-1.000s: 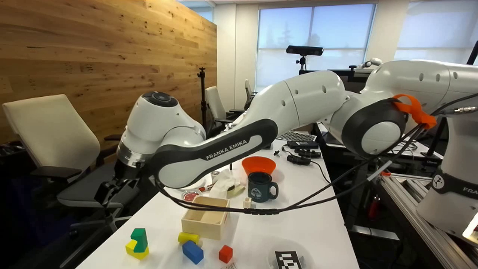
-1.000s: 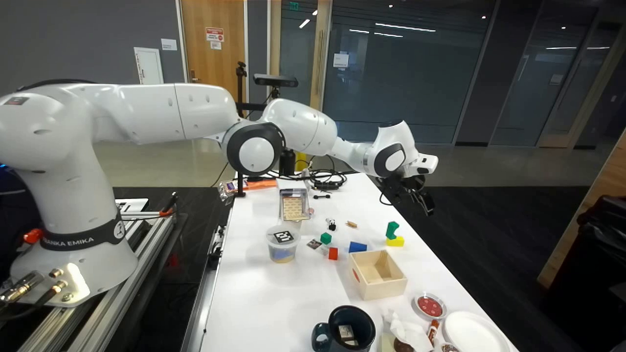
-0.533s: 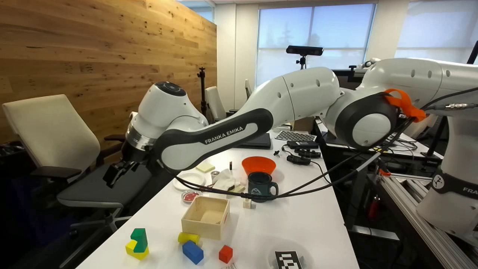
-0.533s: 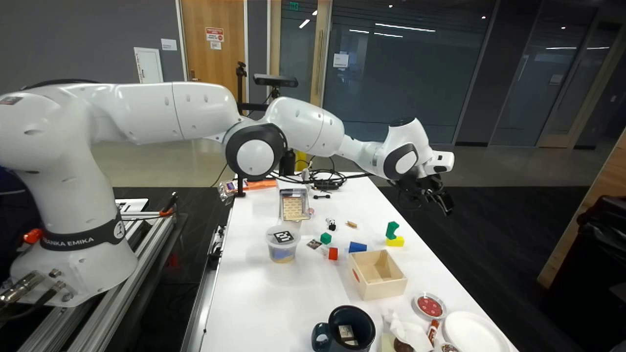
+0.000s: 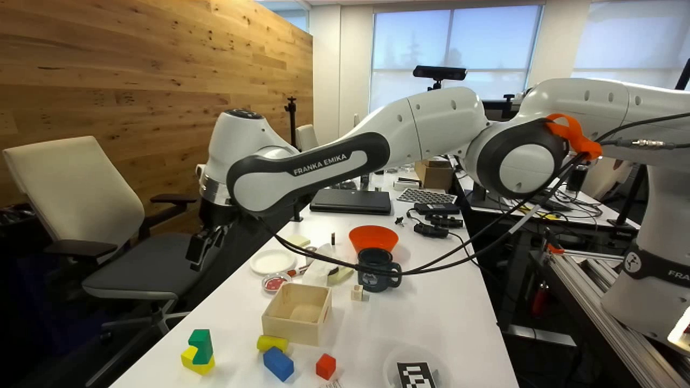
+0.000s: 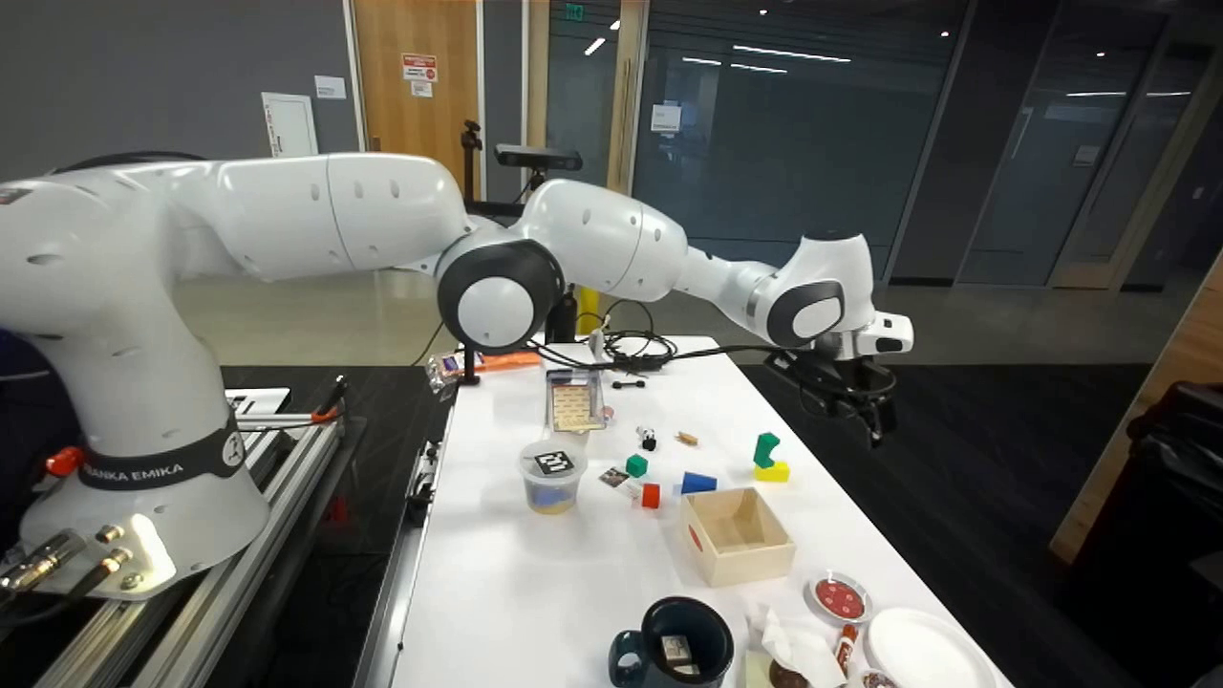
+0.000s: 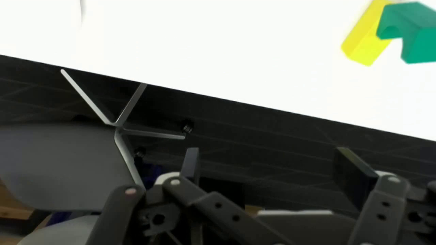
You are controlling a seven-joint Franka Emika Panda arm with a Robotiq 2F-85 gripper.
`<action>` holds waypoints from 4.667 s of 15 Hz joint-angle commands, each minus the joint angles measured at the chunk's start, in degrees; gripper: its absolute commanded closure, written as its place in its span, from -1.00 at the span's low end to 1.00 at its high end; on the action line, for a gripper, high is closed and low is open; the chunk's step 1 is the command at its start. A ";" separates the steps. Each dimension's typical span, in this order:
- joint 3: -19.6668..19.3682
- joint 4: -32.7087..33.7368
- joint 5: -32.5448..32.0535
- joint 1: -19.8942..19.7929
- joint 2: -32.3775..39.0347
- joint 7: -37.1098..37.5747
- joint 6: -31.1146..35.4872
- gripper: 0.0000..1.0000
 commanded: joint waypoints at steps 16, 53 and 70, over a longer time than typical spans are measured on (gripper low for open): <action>-0.99 -0.74 0.17 -2.42 -3.37 -10.16 -14.48 -1.00; 4.35 1.25 3.26 -13.28 -18.36 -52.29 -38.09 -1.00; 4.20 1.23 4.34 -18.76 -23.30 -82.83 -40.98 -1.00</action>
